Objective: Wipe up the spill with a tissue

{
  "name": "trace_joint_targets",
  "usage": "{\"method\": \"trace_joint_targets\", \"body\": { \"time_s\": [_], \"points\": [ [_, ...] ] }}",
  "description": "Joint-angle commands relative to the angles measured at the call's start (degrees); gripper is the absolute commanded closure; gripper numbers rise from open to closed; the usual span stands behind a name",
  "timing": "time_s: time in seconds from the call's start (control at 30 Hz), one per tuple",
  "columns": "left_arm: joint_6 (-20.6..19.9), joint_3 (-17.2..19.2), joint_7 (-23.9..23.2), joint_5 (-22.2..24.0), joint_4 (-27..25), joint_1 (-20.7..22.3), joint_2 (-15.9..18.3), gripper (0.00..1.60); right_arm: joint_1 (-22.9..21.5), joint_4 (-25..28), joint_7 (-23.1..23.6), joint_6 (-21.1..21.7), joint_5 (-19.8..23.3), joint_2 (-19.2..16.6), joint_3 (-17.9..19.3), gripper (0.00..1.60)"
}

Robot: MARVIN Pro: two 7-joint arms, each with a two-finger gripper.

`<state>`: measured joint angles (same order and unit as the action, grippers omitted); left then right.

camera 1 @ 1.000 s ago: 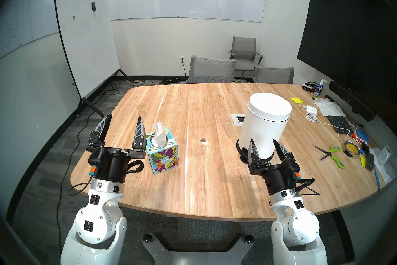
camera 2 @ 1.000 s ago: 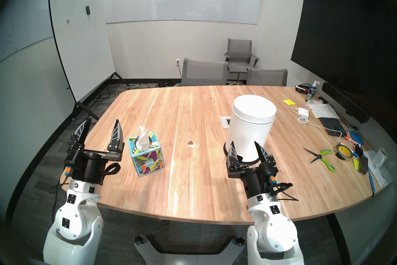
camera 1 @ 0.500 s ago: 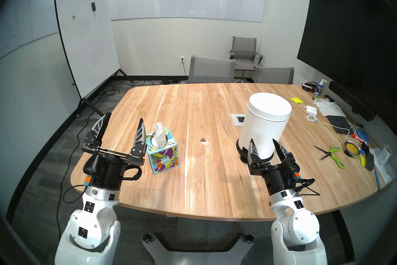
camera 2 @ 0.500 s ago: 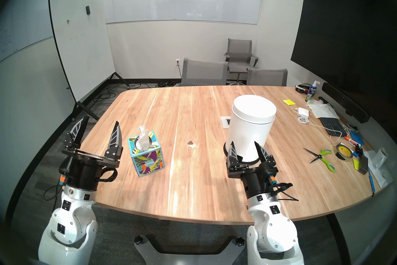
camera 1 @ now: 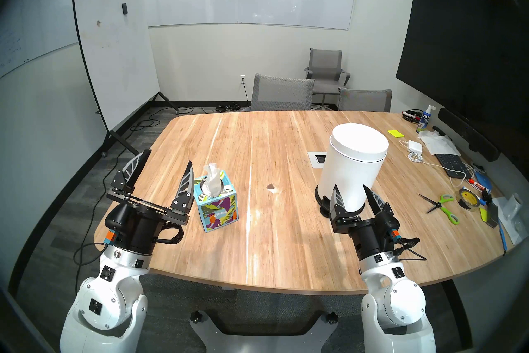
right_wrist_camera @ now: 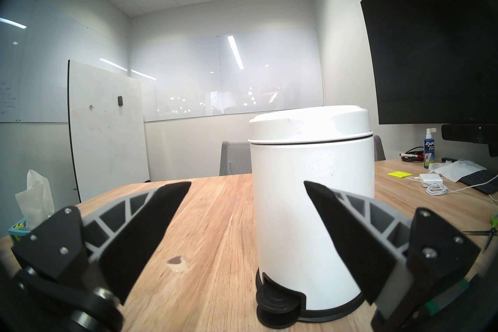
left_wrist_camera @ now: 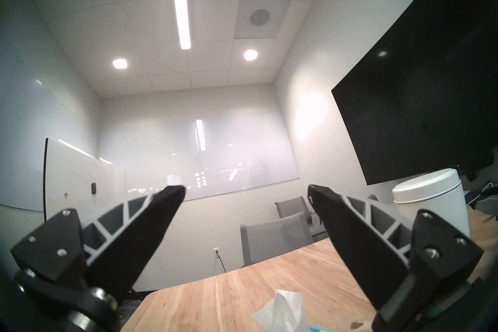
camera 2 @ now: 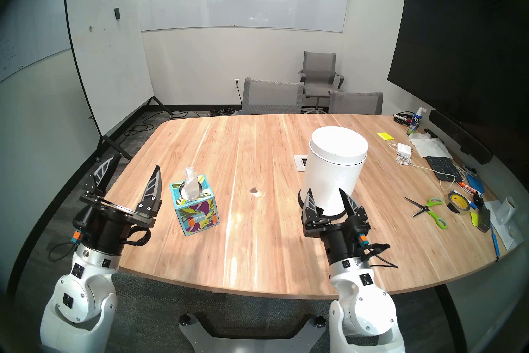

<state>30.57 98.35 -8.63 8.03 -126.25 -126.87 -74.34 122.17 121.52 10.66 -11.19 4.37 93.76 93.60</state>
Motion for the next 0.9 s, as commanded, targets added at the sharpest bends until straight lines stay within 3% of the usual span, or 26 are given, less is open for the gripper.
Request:
{"method": "trace_joint_targets", "body": {
  "time_s": [0.0,0.07,0.67,0.87],
  "points": [
    [3.03,0.34,-2.11,-0.11,3.64,1.45,2.18,0.0,-0.11,1.22,0.08,-0.18,-0.01,-0.08,0.01,0.0],
    [5.1,-0.04,-2.66,-0.71,5.34,2.32,2.05,0.0,-0.11,1.22,0.09,-0.18,-0.01,-0.08,0.02,0.0],
    [9.85,0.34,-8.08,2.55,8.7,5.43,5.87,0.0,-0.12,1.22,0.09,-0.18,-0.01,-0.07,0.02,0.0],
    [12.36,0.73,-11.93,6.18,10.56,5.49,9.26,0.0,-0.11,1.22,0.09,-0.18,-0.01,-0.07,0.02,0.0]
  ]
}}
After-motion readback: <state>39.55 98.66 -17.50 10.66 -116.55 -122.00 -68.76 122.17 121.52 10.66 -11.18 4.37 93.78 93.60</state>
